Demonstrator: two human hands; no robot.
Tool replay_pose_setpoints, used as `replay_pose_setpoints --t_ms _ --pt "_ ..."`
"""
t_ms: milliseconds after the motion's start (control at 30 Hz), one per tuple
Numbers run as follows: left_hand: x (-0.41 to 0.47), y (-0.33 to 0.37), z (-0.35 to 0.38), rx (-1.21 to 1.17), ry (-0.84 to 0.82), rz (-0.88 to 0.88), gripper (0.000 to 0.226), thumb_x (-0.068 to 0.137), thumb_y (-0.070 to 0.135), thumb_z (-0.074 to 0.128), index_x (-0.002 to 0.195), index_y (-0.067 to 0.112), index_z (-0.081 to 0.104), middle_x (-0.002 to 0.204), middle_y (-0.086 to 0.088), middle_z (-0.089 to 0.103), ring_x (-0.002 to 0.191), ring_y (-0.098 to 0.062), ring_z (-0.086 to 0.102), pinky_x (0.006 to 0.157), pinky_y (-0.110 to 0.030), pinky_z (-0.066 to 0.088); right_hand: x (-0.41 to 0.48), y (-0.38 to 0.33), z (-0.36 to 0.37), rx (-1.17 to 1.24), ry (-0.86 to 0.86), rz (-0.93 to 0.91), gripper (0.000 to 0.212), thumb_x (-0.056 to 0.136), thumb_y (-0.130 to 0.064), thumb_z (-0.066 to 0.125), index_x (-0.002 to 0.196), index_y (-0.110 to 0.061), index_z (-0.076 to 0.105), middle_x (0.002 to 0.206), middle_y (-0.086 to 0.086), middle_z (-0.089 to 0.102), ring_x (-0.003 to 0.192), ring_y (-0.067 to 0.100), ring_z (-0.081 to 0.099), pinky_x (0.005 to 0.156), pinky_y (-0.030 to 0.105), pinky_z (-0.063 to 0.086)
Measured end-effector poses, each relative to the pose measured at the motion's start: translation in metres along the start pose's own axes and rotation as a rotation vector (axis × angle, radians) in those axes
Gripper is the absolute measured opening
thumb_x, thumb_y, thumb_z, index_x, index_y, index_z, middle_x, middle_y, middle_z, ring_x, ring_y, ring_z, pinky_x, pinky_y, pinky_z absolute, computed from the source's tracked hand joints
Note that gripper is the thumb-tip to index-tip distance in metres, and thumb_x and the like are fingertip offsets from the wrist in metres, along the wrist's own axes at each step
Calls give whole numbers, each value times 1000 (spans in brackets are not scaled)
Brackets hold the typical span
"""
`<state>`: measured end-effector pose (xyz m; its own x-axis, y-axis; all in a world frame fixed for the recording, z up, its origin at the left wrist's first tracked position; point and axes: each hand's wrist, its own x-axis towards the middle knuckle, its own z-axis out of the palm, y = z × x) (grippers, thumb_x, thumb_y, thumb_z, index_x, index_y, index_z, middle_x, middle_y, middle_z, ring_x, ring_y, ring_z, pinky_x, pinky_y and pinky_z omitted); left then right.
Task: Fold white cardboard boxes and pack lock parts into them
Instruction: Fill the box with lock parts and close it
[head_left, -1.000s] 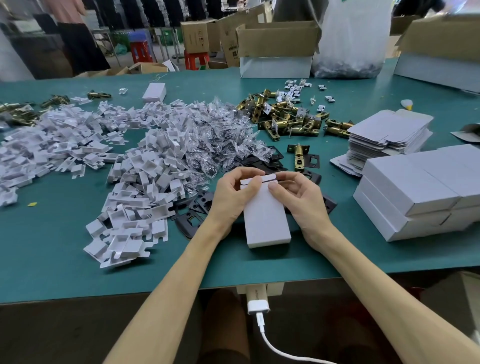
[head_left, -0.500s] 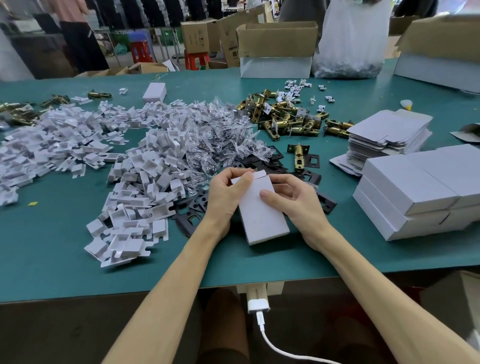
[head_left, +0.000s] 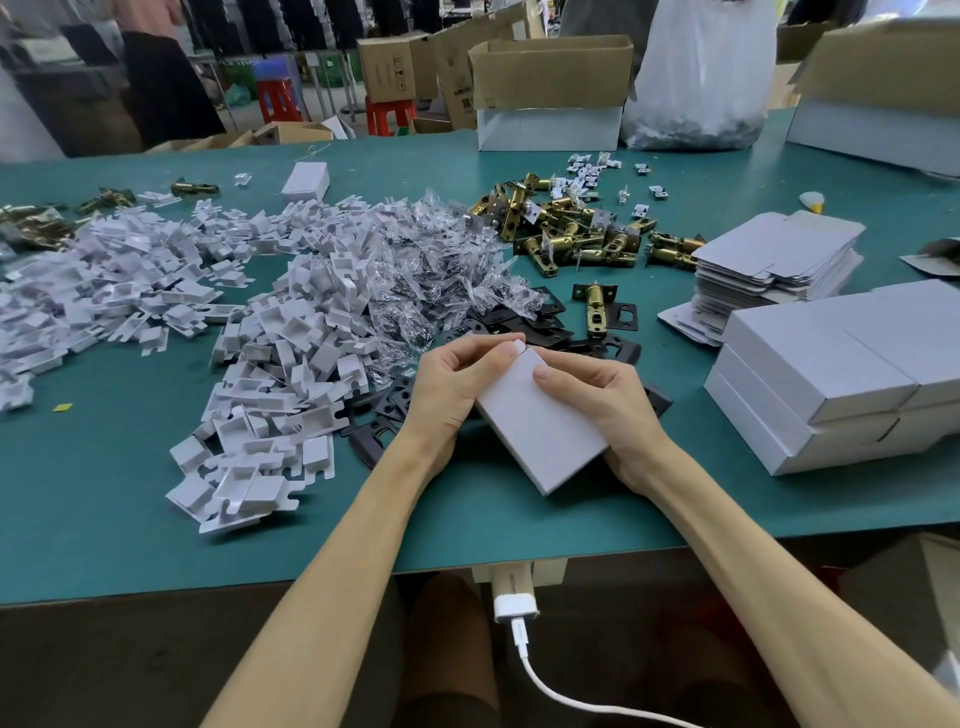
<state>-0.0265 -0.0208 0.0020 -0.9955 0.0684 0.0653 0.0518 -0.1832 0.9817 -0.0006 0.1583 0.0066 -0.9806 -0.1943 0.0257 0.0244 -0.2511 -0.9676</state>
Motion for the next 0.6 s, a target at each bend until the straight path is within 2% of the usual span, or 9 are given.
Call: replay_pose_setpoints --t_ms 200,333,500,600 --pt "0 -1 -2 -9 17 1 11 94 16 75 101 13 83 111 -12 78 94 -22 66 89 -46 49 1 2 -2 -53 -1 3 28 98 -14 63 122 -18 76 97 7 78 74 13 69 59 19 52" --pt "0 -1 -1 -4 23 4 16 94 14 74 107 5 80 113 -13 78 93 -20 66 88 -42 50 0 1 -1 -18 -8 -7 27 97 -12 65 122 -14 75 99 8 78 76 15 71 60 21 55" --pt "2 -3 1 16 24 17 20 95 16 74 110 4 80 118 -20 74 96 -25 63 90 -43 46 1 1 -1 -35 97 -23 18 90 -11 74 106 -5 68 92 5 76 77 20 70 61 27 57" --pt "2 -4 -1 24 1 20 20 97 16 71 111 5 80 119 -18 75 97 -26 62 90 -45 45 1 1 -1 -30 107 -11 14 89 -11 75 99 -5 68 89 10 76 73 21 70 59 28 57"
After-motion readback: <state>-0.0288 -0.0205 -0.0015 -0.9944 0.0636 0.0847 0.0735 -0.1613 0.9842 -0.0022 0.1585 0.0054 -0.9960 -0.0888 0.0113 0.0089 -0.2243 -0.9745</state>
